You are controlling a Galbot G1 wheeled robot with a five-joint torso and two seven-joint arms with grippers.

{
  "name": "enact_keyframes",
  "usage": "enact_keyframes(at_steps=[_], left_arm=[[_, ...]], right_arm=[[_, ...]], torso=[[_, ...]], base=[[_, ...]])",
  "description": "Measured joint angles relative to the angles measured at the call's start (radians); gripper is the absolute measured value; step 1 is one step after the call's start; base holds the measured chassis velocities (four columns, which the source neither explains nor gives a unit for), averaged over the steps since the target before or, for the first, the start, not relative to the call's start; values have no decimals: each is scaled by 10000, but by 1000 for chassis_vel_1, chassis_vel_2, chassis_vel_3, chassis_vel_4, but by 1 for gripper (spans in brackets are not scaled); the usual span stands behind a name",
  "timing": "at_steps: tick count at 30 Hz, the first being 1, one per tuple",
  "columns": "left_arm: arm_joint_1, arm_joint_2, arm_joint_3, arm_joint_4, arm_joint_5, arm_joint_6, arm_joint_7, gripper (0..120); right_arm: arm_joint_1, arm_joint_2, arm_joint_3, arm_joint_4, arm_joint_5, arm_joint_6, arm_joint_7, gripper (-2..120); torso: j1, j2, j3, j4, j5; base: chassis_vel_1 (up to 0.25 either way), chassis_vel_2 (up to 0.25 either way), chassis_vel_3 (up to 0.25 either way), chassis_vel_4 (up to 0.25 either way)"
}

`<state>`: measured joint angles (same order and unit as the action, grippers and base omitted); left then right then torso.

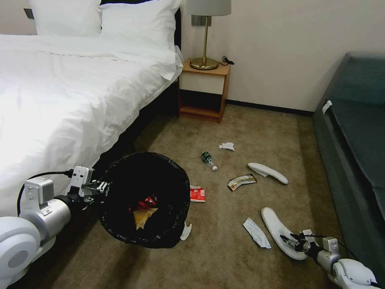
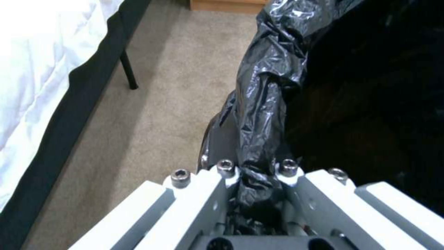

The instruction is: Pick up the trash bin, then pick up the garbage on the floor and place it into the trash bin.

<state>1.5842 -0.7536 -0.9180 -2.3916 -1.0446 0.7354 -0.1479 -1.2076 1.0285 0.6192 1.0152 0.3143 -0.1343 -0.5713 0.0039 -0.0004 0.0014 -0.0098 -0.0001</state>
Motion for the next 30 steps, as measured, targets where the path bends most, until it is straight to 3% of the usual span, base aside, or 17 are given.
enact_keyframes(at_steps=[7,11,20,23,30], left_arm=[[34,-88,65,9,233,0,22,1],[38,-117,202,-69,455,0,33,1],[78,-193,101,-153,399,0,17,1],[104,-193,101,-187,398,1,-55,1],[164,-173,63,-235,337,0,-87,1]], right_arm=[[-22,166,-18,67,-252,9,126,19],[44,385,-81,80,-248,-15,237,1],[183,510,-59,194,-80,-93,394,0],[136,513,182,564,482,-73,392,0],[-339,47,912,2851,1437,-366,464,0]], torso=[[0,0,0,0,0],[0,0,0,-1,-1],[0,0,0,0,1],[0,0,0,1,4],[0,0,0,-2,0]], base=[[0,0,0,0],[0,0,0,0],[0,0,0,0],[0,0,0,0],[0,0,0,0]])
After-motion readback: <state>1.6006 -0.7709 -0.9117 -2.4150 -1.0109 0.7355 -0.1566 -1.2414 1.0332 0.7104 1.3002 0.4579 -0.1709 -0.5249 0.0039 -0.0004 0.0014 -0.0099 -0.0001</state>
